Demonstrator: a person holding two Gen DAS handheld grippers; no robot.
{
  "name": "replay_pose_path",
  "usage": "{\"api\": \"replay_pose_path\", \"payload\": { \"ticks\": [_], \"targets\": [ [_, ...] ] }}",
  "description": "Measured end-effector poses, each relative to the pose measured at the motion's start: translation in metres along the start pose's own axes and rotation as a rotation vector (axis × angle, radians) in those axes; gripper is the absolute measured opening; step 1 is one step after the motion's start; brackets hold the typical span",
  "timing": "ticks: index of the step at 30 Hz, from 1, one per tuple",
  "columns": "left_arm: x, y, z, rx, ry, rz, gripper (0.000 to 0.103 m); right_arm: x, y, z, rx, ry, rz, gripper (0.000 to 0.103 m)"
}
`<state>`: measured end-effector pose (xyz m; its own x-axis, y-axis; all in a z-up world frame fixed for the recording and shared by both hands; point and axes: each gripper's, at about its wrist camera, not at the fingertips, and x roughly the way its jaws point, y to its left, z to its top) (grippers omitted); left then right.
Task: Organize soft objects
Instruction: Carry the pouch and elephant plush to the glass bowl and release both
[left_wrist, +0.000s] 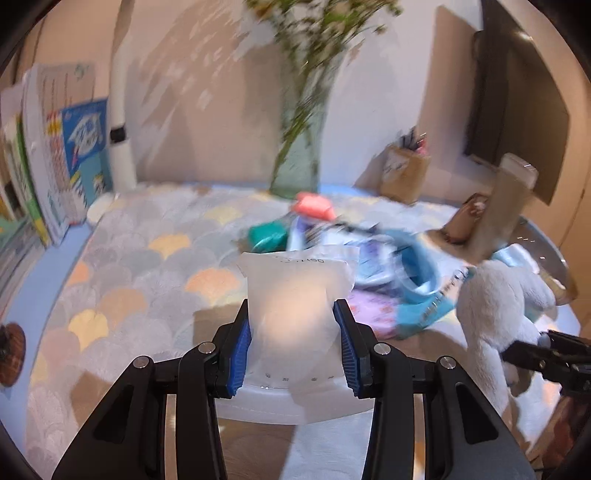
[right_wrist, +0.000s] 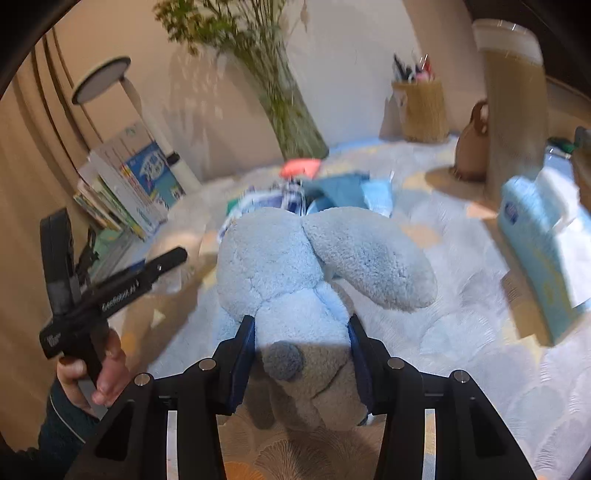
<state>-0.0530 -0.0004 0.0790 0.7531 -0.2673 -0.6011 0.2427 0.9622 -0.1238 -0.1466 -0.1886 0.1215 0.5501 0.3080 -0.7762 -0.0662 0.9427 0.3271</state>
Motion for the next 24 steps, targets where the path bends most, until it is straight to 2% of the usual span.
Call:
{"api": "replay_pose_path", "payload": {
  "ticks": [7, 12, 16, 19, 24],
  "targets": [
    [-0.036, -0.058, 0.036, 0.083, -0.095, -0.094, 0.039, -0.054, -0.018, 0.014, 0.014, -0.131, -0.047, 0.046],
    [-0.045, -0.126, 0.056, 0.188, -0.135, -0.165, 0.039, -0.098, -0.045, 0.021, 0.052, -0.233, -0.094, 0.046],
    [-0.045, -0.191, 0.063, 0.301, -0.15, -0.226, 0.039, -0.133, -0.081, 0.025, 0.116, -0.291, -0.171, 0.046],
    [-0.042, -0.243, 0.067, 0.397, -0.159, -0.24, 0.039, -0.161, -0.116, 0.027, 0.195, -0.334, -0.222, 0.046],
    [-0.018, -0.312, 0.076, 0.454, -0.111, -0.366, 0.039, -0.203, -0.173, 0.033, 0.299, -0.391, -0.398, 0.046]
  ]
}}
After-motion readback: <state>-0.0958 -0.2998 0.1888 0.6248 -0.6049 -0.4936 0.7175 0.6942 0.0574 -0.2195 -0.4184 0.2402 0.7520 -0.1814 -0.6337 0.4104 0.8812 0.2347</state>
